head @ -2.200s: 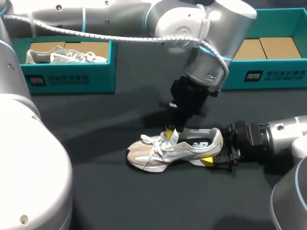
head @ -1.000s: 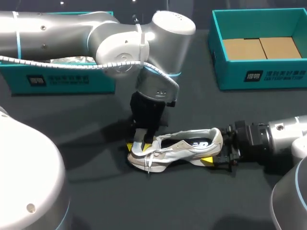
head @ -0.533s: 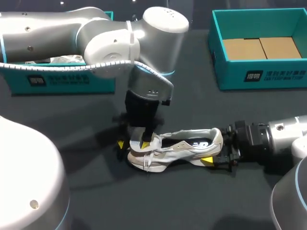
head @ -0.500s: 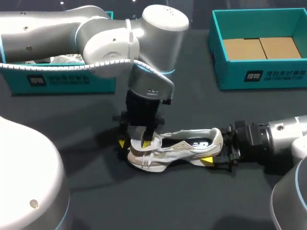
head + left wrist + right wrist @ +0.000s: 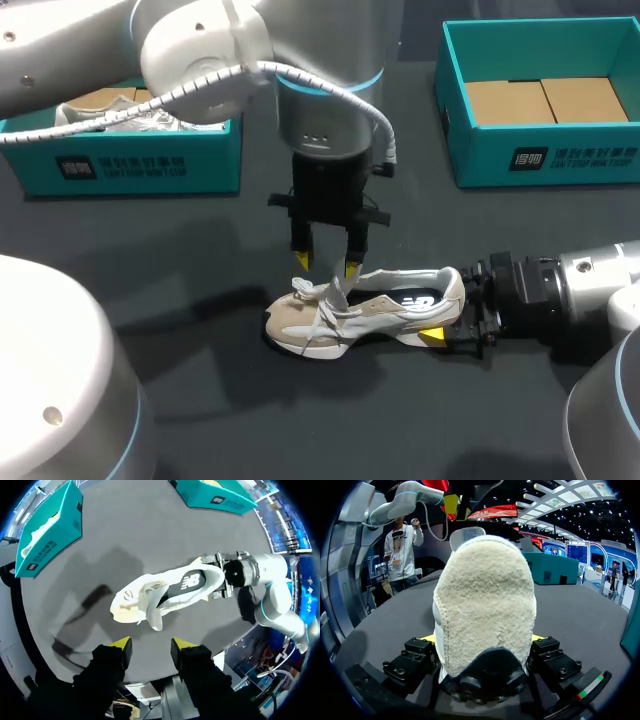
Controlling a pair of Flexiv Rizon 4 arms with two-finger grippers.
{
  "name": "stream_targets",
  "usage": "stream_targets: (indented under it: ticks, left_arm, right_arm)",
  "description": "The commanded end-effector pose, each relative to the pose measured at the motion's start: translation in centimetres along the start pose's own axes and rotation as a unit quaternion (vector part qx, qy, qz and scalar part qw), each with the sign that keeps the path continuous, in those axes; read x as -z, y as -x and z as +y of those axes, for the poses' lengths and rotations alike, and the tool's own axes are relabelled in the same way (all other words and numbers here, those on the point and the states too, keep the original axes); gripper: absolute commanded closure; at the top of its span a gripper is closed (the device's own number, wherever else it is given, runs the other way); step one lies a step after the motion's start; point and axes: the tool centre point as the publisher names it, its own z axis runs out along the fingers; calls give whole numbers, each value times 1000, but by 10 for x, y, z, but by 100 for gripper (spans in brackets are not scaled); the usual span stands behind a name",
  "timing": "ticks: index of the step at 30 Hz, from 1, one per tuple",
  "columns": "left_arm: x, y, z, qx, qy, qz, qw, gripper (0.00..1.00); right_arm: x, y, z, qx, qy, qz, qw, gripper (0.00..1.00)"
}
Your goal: Take the shoe out of the shoebox, open the shoe tongue, remove and reinsert the insole, then place the shoe into the shoebox
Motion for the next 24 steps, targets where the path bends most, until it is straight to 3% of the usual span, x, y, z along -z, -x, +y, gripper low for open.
stream_targets:
  ticks: [1, 2, 4, 6, 17, 19, 21, 23, 24]
  left_arm:
    - [17, -16, -2, -197, 14, 44, 979, 75]
    - [22, -20, -2, -248, 27, 47, 967, 100]
    - [31, -22, -5, -392, 92, 37, 915, 100]
    - [39, -24, -15, -445, 146, 90, 879, 100]
    - [38, -25, -15, -452, 134, 79, 878, 100]
    - [37, -31, -15, -501, 99, 46, 858, 100]
    - [36, -37, -15, -563, 78, 44, 821, 100]
    - [30, -45, -19, -578, 52, 11, 814, 100]
    - [26, -47, -20, -603, 27, 2, 798, 100]
  right_arm:
    - [0, -1, 0, 0, -2, 0, 1000, 100]
    - [0, -1, 0, 0, -2, 0, 1000, 100]
    - [0, -1, 0, 0, -2, 0, 1000, 100]
    - [0, -1, 0, 0, -2, 0, 1000, 100]
    - [0, -1, 0, 0, -2, 0, 1000, 100]
    - [0, -1, 0, 0, -2, 0, 1000, 100]
    - [0, -1, 0, 0, -2, 0, 1000, 100]
    - [0, -1, 0, 0, -2, 0, 1000, 100]
    - [0, -1, 0, 0, -2, 0, 1000, 100]
